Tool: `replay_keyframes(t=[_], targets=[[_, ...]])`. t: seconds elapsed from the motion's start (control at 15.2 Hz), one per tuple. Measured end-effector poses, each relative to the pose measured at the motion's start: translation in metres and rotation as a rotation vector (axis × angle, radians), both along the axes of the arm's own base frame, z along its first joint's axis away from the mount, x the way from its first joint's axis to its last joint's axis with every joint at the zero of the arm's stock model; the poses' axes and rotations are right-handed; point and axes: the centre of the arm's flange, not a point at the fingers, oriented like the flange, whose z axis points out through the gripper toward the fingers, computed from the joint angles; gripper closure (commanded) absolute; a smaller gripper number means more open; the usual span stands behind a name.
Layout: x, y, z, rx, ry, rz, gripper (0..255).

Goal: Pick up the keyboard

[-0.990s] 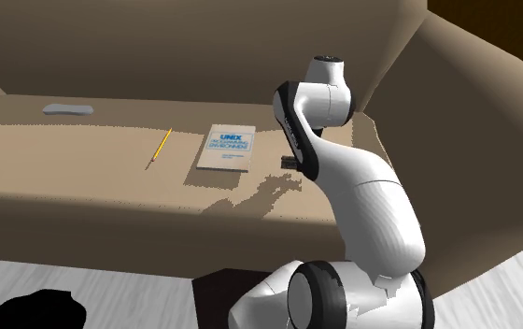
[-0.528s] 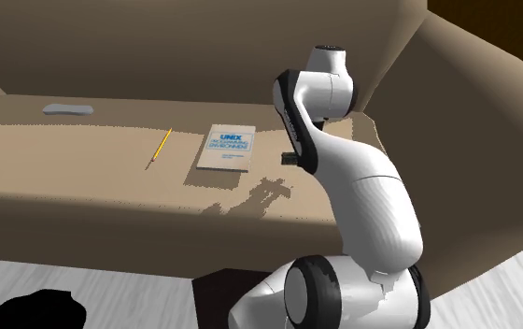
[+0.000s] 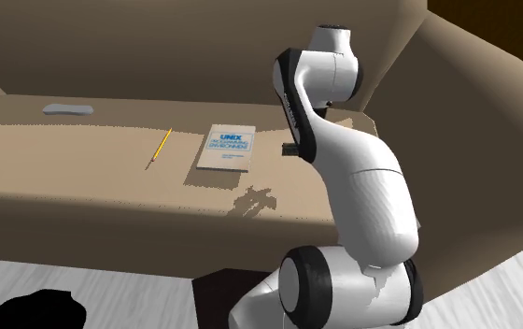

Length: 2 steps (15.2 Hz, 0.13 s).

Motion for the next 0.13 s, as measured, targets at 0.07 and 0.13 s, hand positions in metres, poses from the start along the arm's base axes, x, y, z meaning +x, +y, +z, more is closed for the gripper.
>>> replay_keyframes(t=[0.07, 0.13], targets=[[0.0002, -0.0006, 0.004, 0.0, 0.0, 0.0, 255], [0.0001, -0.0006, 0.0068, 0.0, 0.0, 0.0, 255]])
